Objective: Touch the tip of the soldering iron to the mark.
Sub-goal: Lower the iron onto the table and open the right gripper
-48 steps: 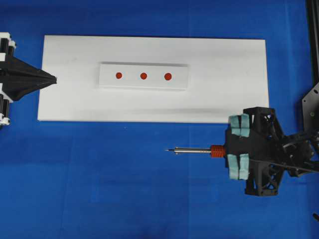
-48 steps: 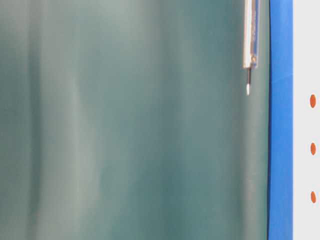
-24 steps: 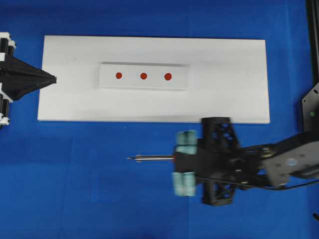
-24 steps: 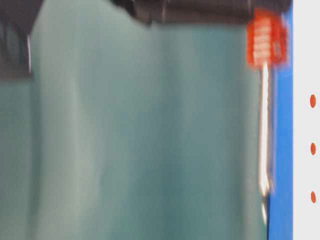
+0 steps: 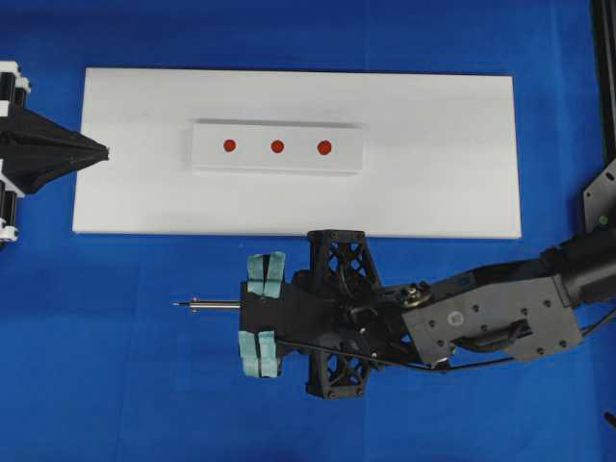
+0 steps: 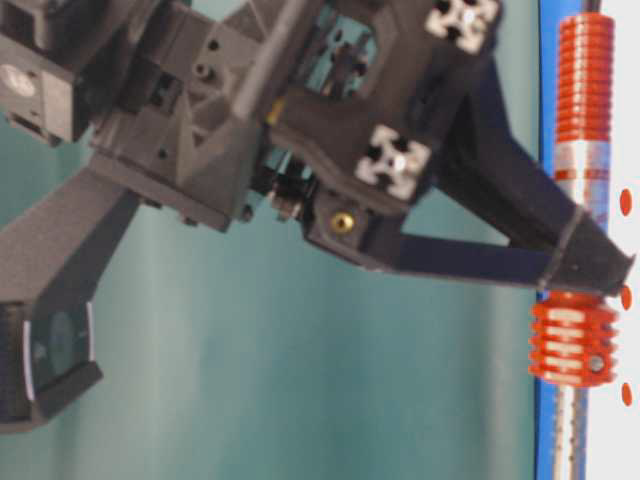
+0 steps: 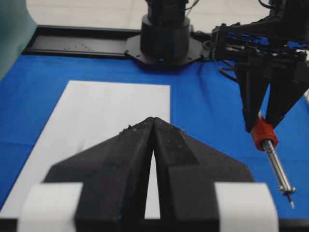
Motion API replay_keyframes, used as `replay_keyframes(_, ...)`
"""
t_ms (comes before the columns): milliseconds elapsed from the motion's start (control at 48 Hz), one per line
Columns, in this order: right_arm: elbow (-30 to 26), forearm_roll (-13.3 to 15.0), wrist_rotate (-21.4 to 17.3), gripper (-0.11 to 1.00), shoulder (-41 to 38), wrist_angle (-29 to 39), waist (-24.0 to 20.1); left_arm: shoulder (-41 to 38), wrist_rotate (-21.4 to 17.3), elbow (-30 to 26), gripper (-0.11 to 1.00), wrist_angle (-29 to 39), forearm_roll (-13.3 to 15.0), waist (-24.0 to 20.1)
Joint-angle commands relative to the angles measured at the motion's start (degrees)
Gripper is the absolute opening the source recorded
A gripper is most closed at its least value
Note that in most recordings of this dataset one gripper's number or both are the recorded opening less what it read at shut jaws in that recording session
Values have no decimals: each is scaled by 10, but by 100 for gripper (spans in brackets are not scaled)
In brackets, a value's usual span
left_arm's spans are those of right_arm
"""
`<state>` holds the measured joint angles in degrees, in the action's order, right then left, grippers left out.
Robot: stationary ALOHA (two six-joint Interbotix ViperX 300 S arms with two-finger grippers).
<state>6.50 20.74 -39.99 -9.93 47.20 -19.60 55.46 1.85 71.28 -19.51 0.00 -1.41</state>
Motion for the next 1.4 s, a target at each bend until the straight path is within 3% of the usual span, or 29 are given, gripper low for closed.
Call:
replay_keyframes(0,-11,-1,-3,6,7,-7,-1,-3,0,-8,0,-3,-1,-1)
replay_keyframes(167,11,-11,-3,6,-15,-49,0,-2,0,-9,0,-3,-1,-2)
replay_keyframes(437,66,-40,-4,6,-50,-178,7,-3,1,-8,0,-3,-1,-1)
replay_keyframes(687,92,-42,-4,6,-82,-261,9,-3,0,-8,0,-3,-1,-2)
replay_keyframes(1375,92,-44,-4,7,-103,-284,12,-2,-1,-8,0,1,-1,-2)
